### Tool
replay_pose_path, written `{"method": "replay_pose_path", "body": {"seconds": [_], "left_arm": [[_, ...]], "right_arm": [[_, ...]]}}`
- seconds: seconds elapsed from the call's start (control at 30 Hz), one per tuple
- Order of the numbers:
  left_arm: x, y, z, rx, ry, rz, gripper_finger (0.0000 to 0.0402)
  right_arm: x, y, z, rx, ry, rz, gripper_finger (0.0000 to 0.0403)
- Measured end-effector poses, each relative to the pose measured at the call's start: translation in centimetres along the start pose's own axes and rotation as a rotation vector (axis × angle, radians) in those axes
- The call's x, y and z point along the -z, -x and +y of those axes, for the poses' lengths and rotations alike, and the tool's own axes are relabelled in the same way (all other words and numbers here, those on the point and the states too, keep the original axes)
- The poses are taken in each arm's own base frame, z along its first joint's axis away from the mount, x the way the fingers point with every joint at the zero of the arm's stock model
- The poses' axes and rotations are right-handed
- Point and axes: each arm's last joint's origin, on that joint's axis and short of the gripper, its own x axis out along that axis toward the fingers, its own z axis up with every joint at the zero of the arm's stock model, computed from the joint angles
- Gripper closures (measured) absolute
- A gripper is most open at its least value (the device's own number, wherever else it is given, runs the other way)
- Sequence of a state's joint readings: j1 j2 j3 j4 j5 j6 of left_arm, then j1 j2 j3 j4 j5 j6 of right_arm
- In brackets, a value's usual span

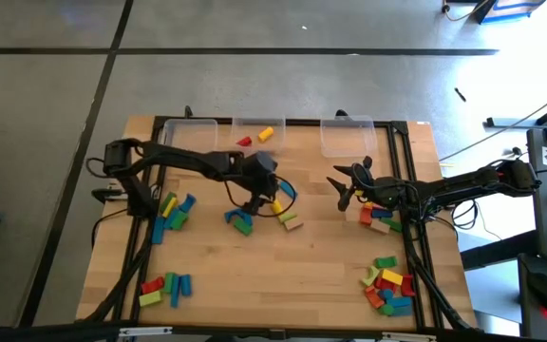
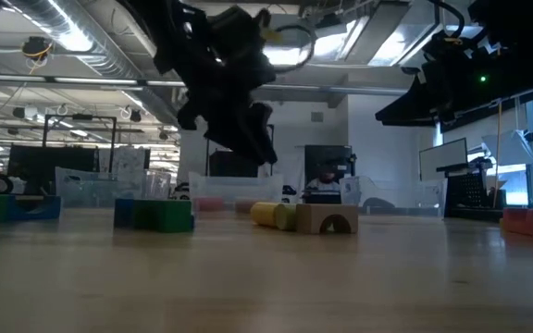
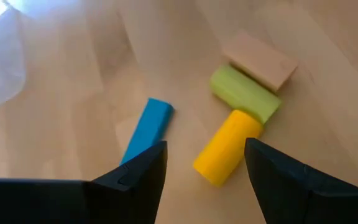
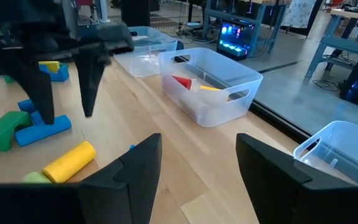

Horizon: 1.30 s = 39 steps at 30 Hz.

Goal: Sort blocks by size
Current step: Put the yellow cylindrical block into the middle transparent bin

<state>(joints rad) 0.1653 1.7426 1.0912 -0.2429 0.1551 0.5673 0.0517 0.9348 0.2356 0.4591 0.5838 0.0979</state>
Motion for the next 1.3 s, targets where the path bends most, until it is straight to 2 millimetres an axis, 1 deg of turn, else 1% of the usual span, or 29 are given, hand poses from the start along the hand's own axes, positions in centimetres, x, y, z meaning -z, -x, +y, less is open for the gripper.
{"method": "replay_pose_path", "body": {"seconds": [0.3, 0.47, 0.77, 0.9, 1.0, 1.07, 1.17, 1.3], "left_arm": [[1.4, -3.2, -0.4, 0.049, -0.020, 0.056, 0.0192], [1.7, -4.2, -0.4, 0.059, -0.040, 0.034, 0.0192], [2.7, -6.1, -0.8, 0.123, -0.020, 0.056, 0.0197], [2.8, -6.4, -0.8, 0.127, -0.002, 0.046, 0.0229], [2.7, -6.3, -0.8, 0.118, 0.005, 0.046, 0.0263], [2.6, -6.3, -0.8, 0.113, 0.012, 0.046, 0.0277], [2.5, -6.0, -0.7, 0.096, 0.025, 0.055, 0.0277], [2.1, -5.6, -0.5, 0.026, 0.049, 0.110, 0.0277]], "right_arm": [[0.0, 0.0, 0.0, 0.000, -0.001, -0.002, 0.0194], [0.0, 0.0, 0.0, 0.000, 0.000, -0.001, 0.0194], [0.0, 0.0, 0.0, 0.001, 0.001, -0.001, 0.0194], [0.0, 0.0, 0.0, 0.003, 0.001, -0.001, 0.0194], [0.0, 0.0, 0.0, 0.003, 0.001, -0.001, 0.0194], [0.0, 0.0, 0.0, 0.004, 0.001, -0.001, 0.0194], [0.0, 0.0, 0.0, 0.005, 0.001, -0.001, 0.0194], [0.1, 0.0, 0.0, 0.007, 0.006, 0.005, 0.0194]]}}
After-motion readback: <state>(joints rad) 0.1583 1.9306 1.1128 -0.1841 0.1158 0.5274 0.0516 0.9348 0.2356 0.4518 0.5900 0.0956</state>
